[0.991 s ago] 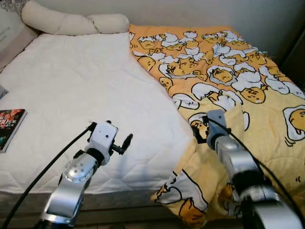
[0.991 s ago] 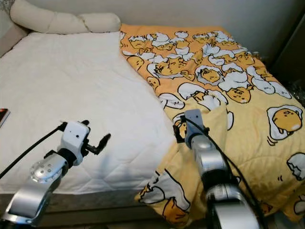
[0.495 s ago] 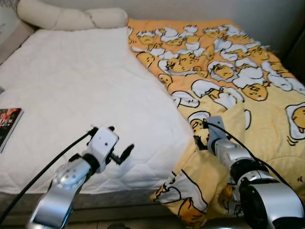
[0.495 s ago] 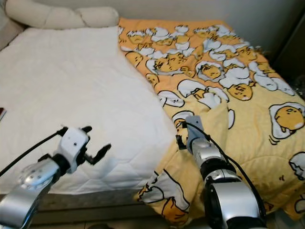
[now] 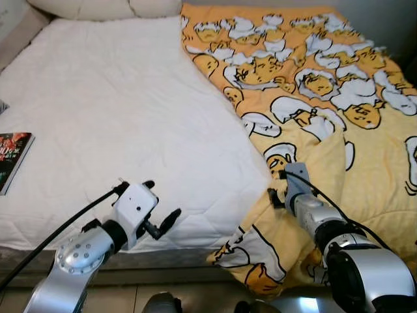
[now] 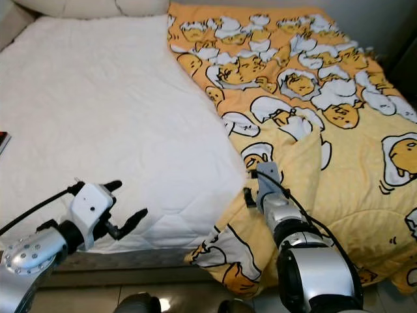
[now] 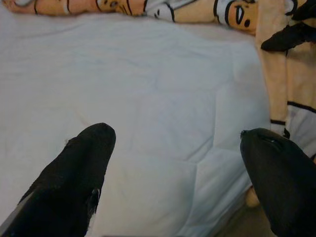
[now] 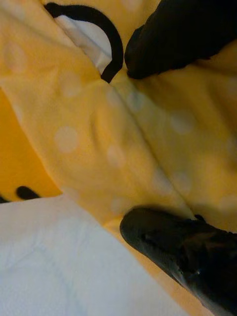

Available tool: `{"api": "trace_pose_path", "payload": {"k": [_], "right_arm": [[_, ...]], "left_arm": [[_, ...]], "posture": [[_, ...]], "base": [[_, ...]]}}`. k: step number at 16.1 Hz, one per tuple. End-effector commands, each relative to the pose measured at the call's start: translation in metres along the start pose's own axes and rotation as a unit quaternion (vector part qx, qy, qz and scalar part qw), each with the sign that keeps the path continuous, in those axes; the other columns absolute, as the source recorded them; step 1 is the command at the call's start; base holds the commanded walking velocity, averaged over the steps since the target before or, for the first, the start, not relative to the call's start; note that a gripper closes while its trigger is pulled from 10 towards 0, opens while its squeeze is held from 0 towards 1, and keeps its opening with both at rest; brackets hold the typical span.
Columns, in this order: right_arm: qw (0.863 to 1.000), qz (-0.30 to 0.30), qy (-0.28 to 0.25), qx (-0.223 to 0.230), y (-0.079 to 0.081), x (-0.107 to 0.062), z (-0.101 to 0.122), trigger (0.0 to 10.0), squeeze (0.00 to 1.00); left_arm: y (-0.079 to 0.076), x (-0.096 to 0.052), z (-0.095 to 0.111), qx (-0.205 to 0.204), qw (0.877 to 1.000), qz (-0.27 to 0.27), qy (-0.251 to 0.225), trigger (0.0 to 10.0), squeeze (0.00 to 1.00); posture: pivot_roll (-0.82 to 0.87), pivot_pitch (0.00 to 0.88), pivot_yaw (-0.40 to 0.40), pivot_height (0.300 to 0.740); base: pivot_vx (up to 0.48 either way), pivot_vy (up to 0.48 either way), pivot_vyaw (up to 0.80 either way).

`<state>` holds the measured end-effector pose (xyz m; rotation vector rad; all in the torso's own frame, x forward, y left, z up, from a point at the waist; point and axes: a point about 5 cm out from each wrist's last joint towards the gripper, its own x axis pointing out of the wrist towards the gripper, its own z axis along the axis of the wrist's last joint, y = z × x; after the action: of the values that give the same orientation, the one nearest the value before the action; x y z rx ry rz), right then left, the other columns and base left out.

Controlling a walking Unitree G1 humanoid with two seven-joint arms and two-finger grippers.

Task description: Clean up the room

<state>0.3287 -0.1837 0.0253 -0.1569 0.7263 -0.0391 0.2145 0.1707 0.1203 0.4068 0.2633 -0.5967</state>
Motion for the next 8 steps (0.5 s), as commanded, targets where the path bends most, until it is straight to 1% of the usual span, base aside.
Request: {"api": "trace_pose_path", "payload": {"k": [1,2,3,4,8], "right_arm": [[1.0,-0.01,0.013,-0.003,-0.0036,0.0,-0.0034,2.7,0.0],[1.0,-0.012,0.016,0.005,-0.0043,0.0,-0.0057,2.0,0.0],[1.0,-0.014,0.017,0.004,-0.0046,0.0,-0.0065,2.0,0.0],[1.0,-0.015,0.018,0.006,-0.0056,0.0,-0.0078,0.0,0.0],[0.999,-0.015,0.009,0.032,-0.0072,0.0,-0.0055,0.0,0.0]], "left_arm": [[0.0019,-0.0037,0.0019,0.005,1.0,0.002,0.002,10.0,0.74],[0.0011,-0.0058,0.0022,0.004,1.0,0.003,0.006,10.0,0.74],[0.0009,-0.0065,0.0024,0.004,1.0,0.003,0.006,10.0,0.74],[0.0009,-0.0073,0.0027,0.003,1.0,0.004,0.008,10.0,0.75],[0.0019,-0.0085,0.0037,0.001,1.0,0.009,0.012,10.0,0.74]], "posture": [[0.31,0.172,-0.012,0.74],[0.32,0.181,-0.012,0.74],[0.32,0.181,-0.012,0.74],[0.32,0.184,-0.014,0.74],[0.32,0.187,-0.022,0.74]], "base": [[0.0,0.0,0.0],[0.0,0.0,0.0],[0.0,0.0,0.0],[0.0,0.0,0.0],[0.0,0.0,0.0]]}}
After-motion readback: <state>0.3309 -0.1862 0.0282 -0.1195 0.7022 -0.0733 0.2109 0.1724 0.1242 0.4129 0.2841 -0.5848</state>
